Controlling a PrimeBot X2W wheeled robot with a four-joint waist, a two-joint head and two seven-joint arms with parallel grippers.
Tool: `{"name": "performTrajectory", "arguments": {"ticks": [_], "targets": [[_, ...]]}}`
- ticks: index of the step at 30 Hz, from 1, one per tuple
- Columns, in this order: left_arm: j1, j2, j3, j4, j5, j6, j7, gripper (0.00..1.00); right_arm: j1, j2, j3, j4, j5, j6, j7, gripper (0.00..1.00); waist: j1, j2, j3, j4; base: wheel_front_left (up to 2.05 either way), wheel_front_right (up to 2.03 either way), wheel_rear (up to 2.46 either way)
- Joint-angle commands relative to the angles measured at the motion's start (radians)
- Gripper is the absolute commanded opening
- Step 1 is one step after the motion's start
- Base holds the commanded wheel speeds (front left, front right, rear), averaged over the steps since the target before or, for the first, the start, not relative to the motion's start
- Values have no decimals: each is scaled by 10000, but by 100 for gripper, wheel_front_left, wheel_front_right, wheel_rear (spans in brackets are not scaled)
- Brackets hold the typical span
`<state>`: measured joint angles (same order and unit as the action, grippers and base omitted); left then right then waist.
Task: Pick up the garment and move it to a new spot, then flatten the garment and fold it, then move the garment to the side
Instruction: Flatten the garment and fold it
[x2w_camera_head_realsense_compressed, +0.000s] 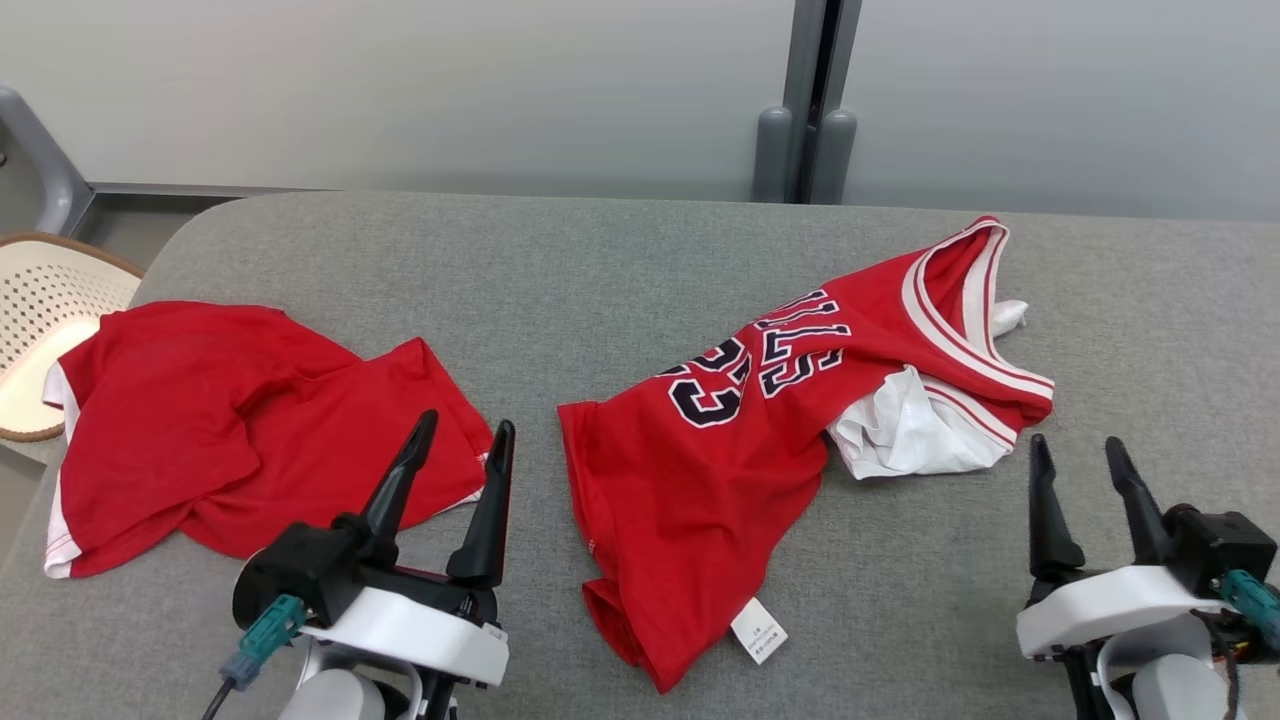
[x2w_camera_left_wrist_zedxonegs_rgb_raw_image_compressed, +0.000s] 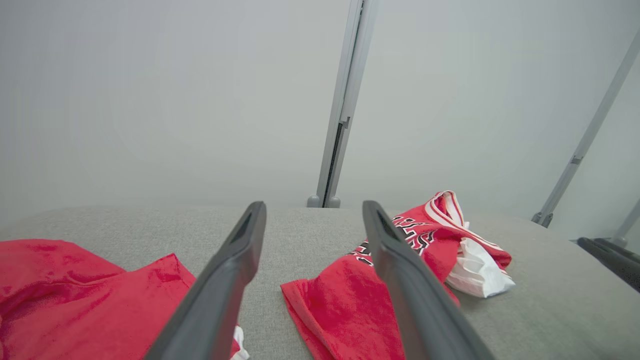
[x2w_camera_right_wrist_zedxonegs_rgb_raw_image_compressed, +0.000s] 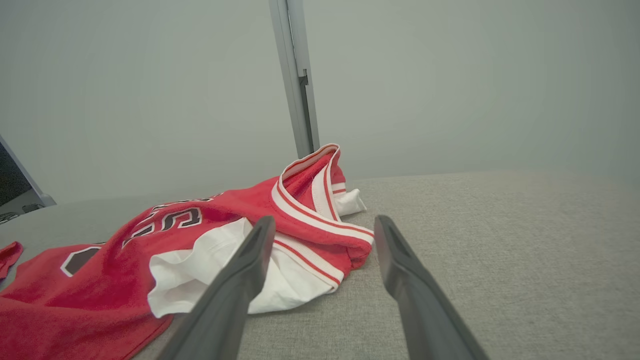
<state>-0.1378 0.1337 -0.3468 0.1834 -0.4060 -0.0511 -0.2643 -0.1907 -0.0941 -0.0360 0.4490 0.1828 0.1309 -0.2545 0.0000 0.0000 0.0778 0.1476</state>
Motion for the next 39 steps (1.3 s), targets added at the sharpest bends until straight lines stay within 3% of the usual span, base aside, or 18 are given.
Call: {"name": "performTrajectory", "arguments": {"ticks": [1, 8, 20, 22, 30, 39], "targets": [[148, -150, 386, -257, 123, 69, 0, 100, 36, 2, 199, 37, 127, -3, 122, 100, 0, 0, 40, 98, 0, 0, 0], [272, -704, 904, -507, 497, -351, 0, 100, -719, -241, 1036, 730, 608, -3, 945, 100, 0, 0, 330, 505, 0, 0, 0], [79, -817, 645, -228, 265, -555, 0, 100, -2082, -749, 1598, 2389, 1302, -2, 1530, 100, 0, 0, 846, 1134, 0, 0, 0], [89, -817, 632, -216, 192, -507, 0, 100, -2189, -765, 1706, 2518, 1404, -2, 1508, 0, 0, 0, 881, 1148, 0, 0, 0], [35, -817, 659, -142, 202, -438, -1, 100, -2181, -1002, 1980, 2669, 1664, -2, 1016, 0, 0, 0, 878, 802, 0, 0, 0], [225, -815, 762, -119, 150, -419, -1, 100, -1354, -1763, 1140, 1711, 1295, -3, 604, 0, 0, 0, 603, 11, 0, 0, 0]]}}
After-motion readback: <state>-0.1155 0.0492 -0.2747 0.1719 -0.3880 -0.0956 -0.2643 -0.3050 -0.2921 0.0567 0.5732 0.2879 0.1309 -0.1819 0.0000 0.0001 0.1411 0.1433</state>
